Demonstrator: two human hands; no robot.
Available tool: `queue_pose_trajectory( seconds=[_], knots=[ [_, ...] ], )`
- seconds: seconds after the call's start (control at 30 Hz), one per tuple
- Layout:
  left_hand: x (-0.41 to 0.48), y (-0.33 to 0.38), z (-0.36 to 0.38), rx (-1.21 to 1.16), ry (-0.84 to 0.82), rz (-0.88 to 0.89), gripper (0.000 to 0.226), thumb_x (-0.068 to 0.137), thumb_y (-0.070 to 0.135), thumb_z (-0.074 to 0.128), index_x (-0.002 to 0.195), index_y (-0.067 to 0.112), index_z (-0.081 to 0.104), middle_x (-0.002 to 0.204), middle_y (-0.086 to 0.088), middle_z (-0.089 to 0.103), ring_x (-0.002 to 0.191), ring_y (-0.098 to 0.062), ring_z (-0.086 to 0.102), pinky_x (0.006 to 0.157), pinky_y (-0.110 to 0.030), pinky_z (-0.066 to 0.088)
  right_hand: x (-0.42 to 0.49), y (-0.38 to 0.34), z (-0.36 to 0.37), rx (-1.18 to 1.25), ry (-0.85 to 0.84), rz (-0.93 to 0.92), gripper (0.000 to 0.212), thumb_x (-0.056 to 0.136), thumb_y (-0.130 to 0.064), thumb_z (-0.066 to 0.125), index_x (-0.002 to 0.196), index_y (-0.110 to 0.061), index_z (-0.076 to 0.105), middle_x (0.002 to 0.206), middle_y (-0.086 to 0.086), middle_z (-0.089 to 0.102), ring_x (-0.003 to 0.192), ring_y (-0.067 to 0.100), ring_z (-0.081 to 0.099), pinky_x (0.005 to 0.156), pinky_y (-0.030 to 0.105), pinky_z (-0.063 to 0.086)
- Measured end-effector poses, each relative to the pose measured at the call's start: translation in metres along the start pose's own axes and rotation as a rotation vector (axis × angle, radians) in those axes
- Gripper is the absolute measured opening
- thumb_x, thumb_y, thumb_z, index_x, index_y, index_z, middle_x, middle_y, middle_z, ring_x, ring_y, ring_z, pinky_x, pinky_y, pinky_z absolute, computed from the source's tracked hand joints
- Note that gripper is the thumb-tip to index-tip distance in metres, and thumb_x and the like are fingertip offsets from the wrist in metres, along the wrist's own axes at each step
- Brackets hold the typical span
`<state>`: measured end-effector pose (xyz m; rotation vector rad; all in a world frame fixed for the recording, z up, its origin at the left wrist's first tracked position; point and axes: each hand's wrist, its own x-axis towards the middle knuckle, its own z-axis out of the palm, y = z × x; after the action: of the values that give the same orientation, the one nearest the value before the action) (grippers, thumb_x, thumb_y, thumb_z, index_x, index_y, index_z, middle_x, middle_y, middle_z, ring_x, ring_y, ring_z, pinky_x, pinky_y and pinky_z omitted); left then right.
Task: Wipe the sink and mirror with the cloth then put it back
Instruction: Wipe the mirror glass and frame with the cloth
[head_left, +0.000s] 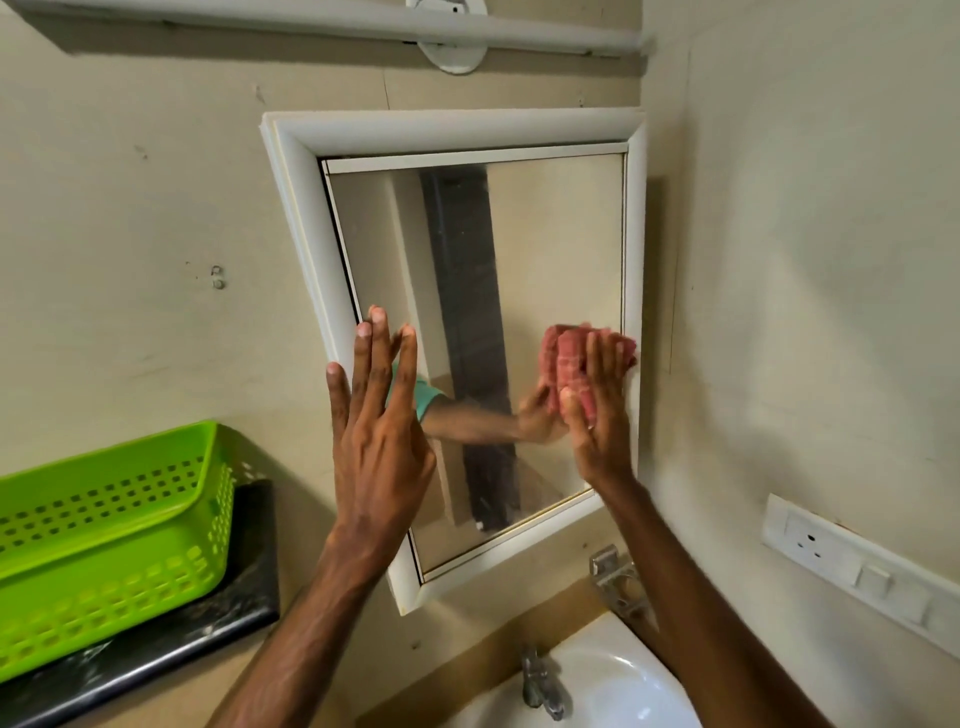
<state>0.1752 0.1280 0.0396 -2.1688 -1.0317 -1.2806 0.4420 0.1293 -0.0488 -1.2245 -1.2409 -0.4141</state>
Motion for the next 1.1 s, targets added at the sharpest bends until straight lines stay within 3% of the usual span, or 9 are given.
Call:
queue_pose_trajectory(
  seconds=[0.17,0.37,0.57,0.7,0.8,0.9,1.0,1.1],
  knots=[
    [-0.001,-0.002,0.003,-0.007,0.011,0.014,0.085,0.083,-0.002,0.057,0.158,0.009,0.019,0.166,-0.014,0.004,0.155,-0.028,0.003,0.125,-0.050,0.001,-0.001,0.022,0.001,0.019,0.098,0.112,0.072,0.104,-0.029,0.047,0.163,-0.036,0.005,0.173,-0.005,0.007,0.161,0.024,0.005,0.126,0.061,0.016],
    [-0.001,-0.005,0.002,-0.009,0.008,0.026,0.082,0.086,0.003,0.057,0.158,0.009,0.018,0.166,-0.015,0.003,0.155,-0.029,0.003,0.124,-0.049,-0.001,-0.066,0.038,0.005,0.076,0.035,0.228,0.070,0.105,-0.059,0.035,0.164,-0.035,0.005,0.173,-0.010,0.007,0.160,0.021,0.009,0.123,0.063,0.024],
    [-0.001,-0.008,0.006,-0.037,0.035,0.041,0.076,0.090,0.000,0.054,0.157,0.007,0.020,0.166,-0.015,0.007,0.154,-0.030,0.006,0.125,-0.051,0.005,0.001,0.016,-0.003,0.122,0.072,0.158,0.069,0.104,-0.028,0.046,0.163,-0.029,0.011,0.173,-0.009,0.007,0.160,0.017,0.003,0.129,0.057,0.009],
    [-0.001,-0.010,0.006,-0.045,0.037,0.051,0.071,0.092,0.005,0.049,0.157,0.006,0.021,0.166,-0.016,0.009,0.154,-0.030,0.007,0.125,-0.049,0.003,-0.005,0.029,0.002,0.042,0.072,0.115,0.070,0.105,-0.030,0.046,0.164,-0.023,0.010,0.173,-0.003,0.009,0.161,0.023,0.006,0.130,0.053,0.010],
    [-0.002,-0.013,0.006,-0.044,0.036,0.065,0.072,0.092,0.003,0.050,0.157,0.007,0.020,0.166,-0.015,0.007,0.155,-0.028,0.004,0.125,-0.046,0.000,-0.048,0.051,0.008,0.011,0.078,0.198,0.072,0.107,-0.049,0.038,0.164,-0.012,0.014,0.173,0.001,0.010,0.160,0.024,0.008,0.130,0.052,0.012],
    [-0.004,-0.014,0.007,-0.041,0.039,0.072,0.076,0.091,0.001,0.053,0.158,0.008,0.018,0.167,-0.012,0.004,0.155,-0.025,0.000,0.126,-0.046,0.000,-0.079,0.060,0.013,0.021,0.078,0.275,0.073,0.104,-0.064,0.031,0.164,-0.032,0.003,0.172,-0.001,0.008,0.160,0.029,0.012,0.125,0.062,0.019],
    [-0.004,-0.014,0.007,-0.078,0.053,0.069,0.073,0.093,-0.002,0.053,0.157,0.007,0.020,0.166,-0.012,0.006,0.155,-0.023,-0.001,0.126,-0.046,0.002,-0.082,0.058,0.015,0.050,0.114,0.310,0.067,0.103,-0.066,0.033,0.159,-0.052,0.000,0.172,-0.010,0.007,0.160,0.023,0.010,0.126,0.061,0.018],
    [-0.007,-0.019,0.004,-0.229,0.071,0.074,0.061,0.096,0.001,0.044,0.154,0.002,0.028,0.165,-0.015,0.016,0.155,-0.025,0.006,0.125,-0.049,0.012,-0.078,0.048,0.021,0.085,0.122,0.374,0.070,0.102,-0.066,0.037,0.160,-0.050,0.003,0.173,-0.006,0.009,0.160,0.024,0.011,0.125,0.062,0.020]
  ],
)
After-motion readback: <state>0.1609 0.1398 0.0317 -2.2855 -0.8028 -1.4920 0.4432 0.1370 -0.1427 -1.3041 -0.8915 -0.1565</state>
